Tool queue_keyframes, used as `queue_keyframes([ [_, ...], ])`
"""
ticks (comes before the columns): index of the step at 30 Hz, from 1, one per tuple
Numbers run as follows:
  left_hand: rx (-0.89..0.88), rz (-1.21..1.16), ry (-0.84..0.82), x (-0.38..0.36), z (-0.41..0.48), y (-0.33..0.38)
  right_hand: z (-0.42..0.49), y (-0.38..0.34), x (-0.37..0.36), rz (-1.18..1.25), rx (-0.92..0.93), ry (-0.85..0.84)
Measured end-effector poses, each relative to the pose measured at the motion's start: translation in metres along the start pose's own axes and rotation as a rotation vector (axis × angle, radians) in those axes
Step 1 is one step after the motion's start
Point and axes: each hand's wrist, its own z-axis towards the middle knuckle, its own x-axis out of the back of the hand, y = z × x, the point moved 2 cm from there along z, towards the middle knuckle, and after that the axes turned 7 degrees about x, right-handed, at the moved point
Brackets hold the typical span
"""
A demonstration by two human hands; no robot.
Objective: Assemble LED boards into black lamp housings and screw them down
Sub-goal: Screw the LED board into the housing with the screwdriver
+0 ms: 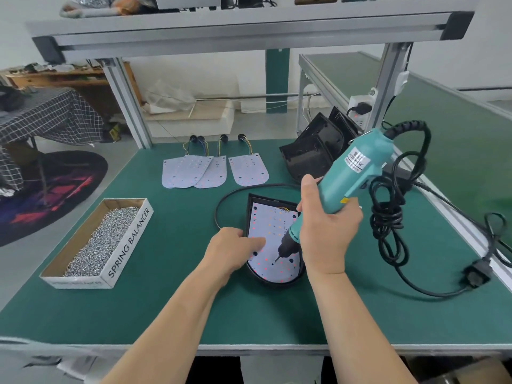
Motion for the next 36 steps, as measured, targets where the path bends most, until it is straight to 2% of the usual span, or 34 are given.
queue_keyframes([
  [29, -0.035, -0.025, 0.010, -0.003, 0.006, -0.005, -0.006, 0.011, -0.012, -0.020, 0.129, -0.111],
  [36, -0.033, -0.023, 0.032, -0.004, 0.008, -0.006, -0.007, 0.008, -0.018, -0.044, 0.113, -0.206],
])
